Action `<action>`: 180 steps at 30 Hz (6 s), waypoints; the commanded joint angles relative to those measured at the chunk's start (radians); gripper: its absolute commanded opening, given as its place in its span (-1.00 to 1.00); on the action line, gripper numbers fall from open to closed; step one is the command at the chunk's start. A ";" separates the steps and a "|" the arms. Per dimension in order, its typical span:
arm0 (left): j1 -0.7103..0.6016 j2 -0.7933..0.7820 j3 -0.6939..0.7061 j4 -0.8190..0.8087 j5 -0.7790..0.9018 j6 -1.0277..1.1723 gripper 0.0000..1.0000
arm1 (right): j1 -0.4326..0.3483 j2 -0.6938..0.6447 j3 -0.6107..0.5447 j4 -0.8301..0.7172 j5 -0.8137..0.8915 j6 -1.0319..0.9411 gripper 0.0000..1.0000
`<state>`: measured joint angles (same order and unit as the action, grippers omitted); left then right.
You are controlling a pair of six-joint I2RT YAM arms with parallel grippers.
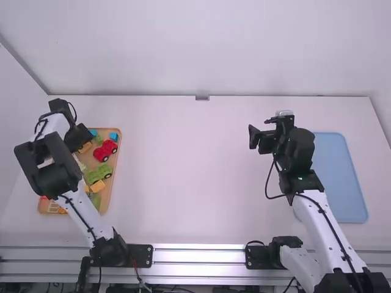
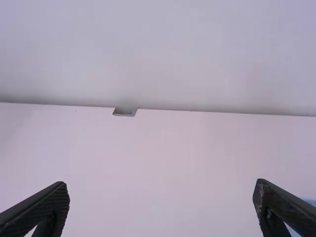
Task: Assemble lego blocks to make yellow taxi
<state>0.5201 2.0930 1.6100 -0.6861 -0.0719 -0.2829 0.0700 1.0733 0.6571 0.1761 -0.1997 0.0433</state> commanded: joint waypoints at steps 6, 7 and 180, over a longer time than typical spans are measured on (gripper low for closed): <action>-0.210 -0.224 -0.005 -0.119 0.008 0.303 -0.13 | 0.003 0.004 0.037 -0.002 -0.014 0.013 0.96; -0.277 -0.241 -0.023 -0.122 0.008 0.362 -0.28 | 0.002 0.004 0.037 -0.001 -0.013 0.013 0.96; 0.232 -0.398 -0.813 0.241 0.100 -0.513 0.19 | 0.062 -0.099 0.037 -0.029 -0.145 -0.013 0.96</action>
<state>0.7616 1.6867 0.8173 -0.4438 0.0254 -0.7895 0.1265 0.9741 0.6571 0.1459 -0.3374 0.0280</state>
